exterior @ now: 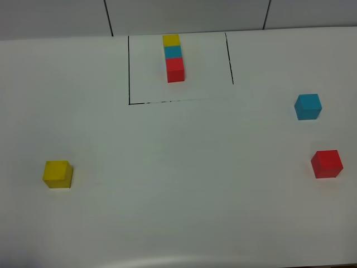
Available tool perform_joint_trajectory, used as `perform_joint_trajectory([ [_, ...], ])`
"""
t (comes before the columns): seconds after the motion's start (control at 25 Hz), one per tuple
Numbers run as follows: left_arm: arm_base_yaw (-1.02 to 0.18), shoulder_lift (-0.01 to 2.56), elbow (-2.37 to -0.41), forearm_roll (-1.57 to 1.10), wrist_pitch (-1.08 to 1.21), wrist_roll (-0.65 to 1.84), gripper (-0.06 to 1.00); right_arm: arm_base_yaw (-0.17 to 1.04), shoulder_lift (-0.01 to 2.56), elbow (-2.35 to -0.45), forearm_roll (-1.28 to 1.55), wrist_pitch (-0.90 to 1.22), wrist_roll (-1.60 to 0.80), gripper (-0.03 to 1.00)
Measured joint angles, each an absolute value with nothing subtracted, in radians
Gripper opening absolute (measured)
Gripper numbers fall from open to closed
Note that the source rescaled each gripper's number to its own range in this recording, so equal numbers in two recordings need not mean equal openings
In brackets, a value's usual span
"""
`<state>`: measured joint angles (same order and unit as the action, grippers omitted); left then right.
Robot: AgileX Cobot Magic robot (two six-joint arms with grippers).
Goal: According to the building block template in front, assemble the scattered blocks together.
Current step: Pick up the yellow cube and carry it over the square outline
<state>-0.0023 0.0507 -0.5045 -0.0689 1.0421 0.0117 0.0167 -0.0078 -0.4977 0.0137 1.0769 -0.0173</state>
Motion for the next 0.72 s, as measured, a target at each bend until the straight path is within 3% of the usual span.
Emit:
perform_joint_trajectory([
  [0.72,-0.002,0.051,-0.505,-0.069,1.042,0.012,0.45,0.017,-0.008,-0.498,0.014,1.077,-0.018,0.74],
])
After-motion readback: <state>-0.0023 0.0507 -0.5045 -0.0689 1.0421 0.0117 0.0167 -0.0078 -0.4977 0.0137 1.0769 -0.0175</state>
